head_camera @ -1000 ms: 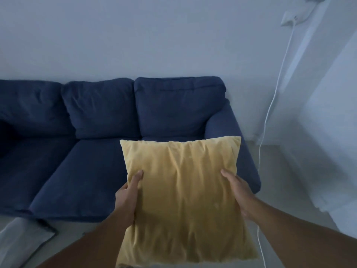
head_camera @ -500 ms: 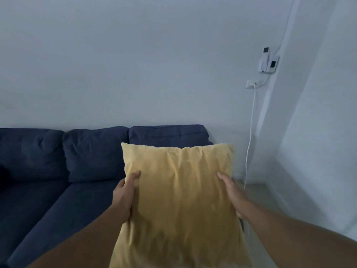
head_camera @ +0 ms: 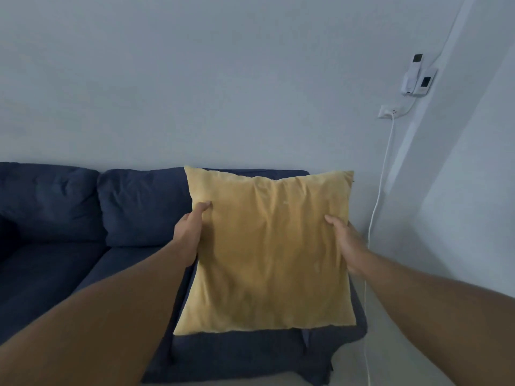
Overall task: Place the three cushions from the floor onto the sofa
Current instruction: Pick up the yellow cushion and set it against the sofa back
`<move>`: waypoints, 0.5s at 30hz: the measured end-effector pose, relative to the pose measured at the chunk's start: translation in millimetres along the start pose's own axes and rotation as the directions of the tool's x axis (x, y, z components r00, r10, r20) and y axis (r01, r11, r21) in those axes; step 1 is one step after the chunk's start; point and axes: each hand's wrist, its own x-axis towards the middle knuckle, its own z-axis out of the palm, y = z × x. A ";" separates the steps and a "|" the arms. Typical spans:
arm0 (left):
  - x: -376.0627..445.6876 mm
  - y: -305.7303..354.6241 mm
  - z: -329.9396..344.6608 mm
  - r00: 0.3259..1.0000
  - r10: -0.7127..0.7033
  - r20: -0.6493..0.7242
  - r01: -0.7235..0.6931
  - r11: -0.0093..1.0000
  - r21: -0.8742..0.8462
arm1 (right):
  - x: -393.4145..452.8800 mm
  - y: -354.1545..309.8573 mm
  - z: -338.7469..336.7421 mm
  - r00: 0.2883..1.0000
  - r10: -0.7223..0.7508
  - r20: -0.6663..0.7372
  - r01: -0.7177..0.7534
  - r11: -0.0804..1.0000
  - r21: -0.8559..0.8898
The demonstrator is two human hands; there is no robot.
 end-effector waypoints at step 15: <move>141.7 58.2 -7.3 0.999 0.003 0.045 -0.003 1.000 -0.013 | 101.2 -51.5 89.3 1.000 0.031 -0.003 -0.031 1.000 -0.004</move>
